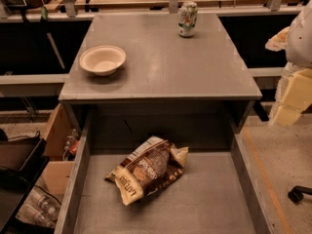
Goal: Pick brown chip bag from top drawer and place on counter
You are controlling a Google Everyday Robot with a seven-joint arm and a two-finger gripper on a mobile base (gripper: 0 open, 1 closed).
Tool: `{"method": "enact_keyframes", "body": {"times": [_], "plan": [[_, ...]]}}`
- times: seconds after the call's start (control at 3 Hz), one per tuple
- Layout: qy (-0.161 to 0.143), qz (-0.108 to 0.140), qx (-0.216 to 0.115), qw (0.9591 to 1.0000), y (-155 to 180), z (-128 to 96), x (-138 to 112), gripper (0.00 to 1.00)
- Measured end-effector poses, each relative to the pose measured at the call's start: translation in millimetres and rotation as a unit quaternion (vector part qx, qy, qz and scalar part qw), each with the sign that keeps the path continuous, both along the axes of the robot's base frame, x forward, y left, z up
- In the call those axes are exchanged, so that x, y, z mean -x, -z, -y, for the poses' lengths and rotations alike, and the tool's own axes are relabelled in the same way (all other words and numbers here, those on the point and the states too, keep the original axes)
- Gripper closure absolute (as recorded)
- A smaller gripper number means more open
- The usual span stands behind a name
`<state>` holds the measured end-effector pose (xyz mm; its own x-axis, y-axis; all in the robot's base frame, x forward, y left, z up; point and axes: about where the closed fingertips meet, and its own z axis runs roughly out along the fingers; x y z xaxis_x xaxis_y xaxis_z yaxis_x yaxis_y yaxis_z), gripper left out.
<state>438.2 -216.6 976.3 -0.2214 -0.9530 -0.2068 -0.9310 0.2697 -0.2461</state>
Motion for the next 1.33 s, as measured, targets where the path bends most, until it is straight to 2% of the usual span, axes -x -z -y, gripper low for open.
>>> {"method": "enact_keyframes", "body": {"times": [0.33, 0.67, 1.0, 1.33], "plan": [[0.0, 0.0, 0.0, 1.0, 0.0, 0.0, 0.0, 0.0], [-0.034, -0.004, 0.022, 0.9992, 11.7, -20.9, -19.7, 0.0], [-0.112, -0.017, 0.038, 0.9928, 49.0, -61.1, -51.8, 0.0], [-0.212, -0.028, 0.032, 0.9765, 92.1, -96.7, -65.4, 0.0]]}}
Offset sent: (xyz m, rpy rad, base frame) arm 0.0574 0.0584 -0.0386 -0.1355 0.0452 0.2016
